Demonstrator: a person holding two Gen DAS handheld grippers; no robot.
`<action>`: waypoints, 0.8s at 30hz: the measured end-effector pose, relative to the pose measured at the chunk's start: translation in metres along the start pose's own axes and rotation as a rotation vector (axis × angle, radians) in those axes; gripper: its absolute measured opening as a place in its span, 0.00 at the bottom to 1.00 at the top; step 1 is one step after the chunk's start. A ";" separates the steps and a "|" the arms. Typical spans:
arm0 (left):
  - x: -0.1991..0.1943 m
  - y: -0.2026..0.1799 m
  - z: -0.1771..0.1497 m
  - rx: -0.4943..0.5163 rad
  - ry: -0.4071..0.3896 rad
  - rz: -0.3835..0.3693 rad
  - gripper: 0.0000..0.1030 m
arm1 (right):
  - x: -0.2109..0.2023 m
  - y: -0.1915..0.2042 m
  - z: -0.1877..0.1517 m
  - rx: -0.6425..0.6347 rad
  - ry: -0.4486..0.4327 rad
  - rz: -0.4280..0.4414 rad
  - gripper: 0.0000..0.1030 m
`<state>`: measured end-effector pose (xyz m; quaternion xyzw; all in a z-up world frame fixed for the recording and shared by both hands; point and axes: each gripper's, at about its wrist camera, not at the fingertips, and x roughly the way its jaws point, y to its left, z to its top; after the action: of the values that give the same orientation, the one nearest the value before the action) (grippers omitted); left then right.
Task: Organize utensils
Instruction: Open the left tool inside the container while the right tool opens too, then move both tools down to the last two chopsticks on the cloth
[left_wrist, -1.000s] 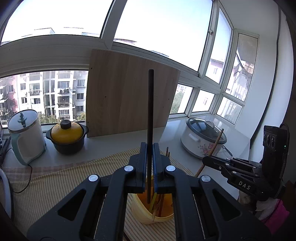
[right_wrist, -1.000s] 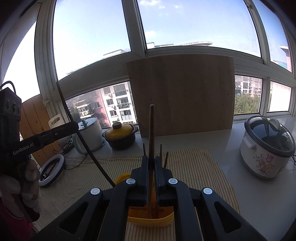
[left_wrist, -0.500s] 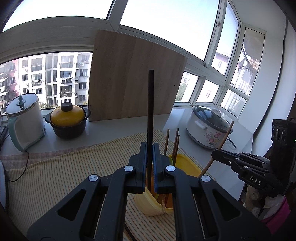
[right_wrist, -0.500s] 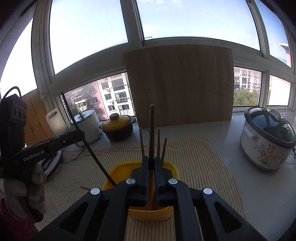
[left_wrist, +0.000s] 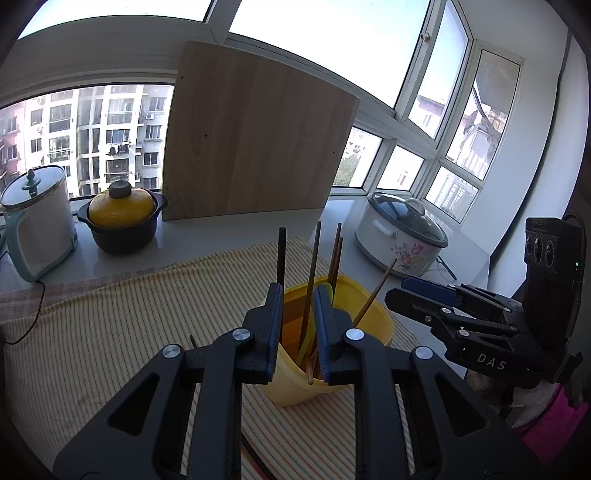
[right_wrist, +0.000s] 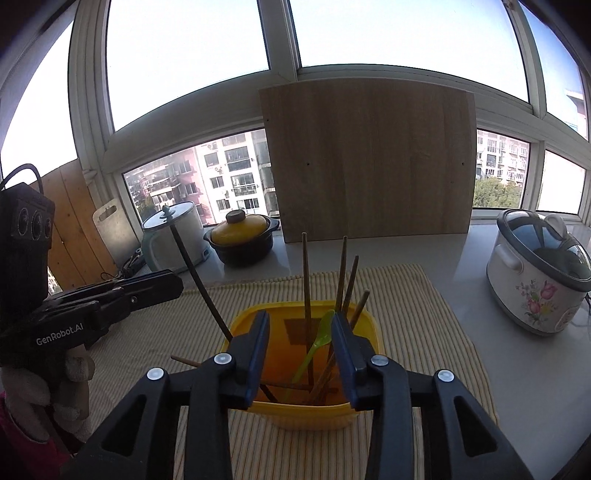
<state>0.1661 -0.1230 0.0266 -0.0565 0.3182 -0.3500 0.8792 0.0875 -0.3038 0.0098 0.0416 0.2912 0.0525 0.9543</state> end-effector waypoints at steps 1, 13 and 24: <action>-0.003 0.000 -0.001 -0.003 -0.003 -0.005 0.20 | -0.001 0.001 -0.001 -0.004 -0.006 -0.006 0.54; -0.028 0.015 -0.018 -0.028 -0.010 0.028 0.21 | -0.024 0.020 -0.004 -0.054 -0.068 -0.041 0.85; -0.037 0.028 -0.047 -0.025 0.038 0.091 0.41 | -0.050 0.023 -0.016 -0.036 -0.107 -0.031 1.00</action>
<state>0.1338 -0.0720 0.0001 -0.0463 0.3412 -0.3066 0.8874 0.0355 -0.2867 0.0269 0.0227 0.2395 0.0403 0.9698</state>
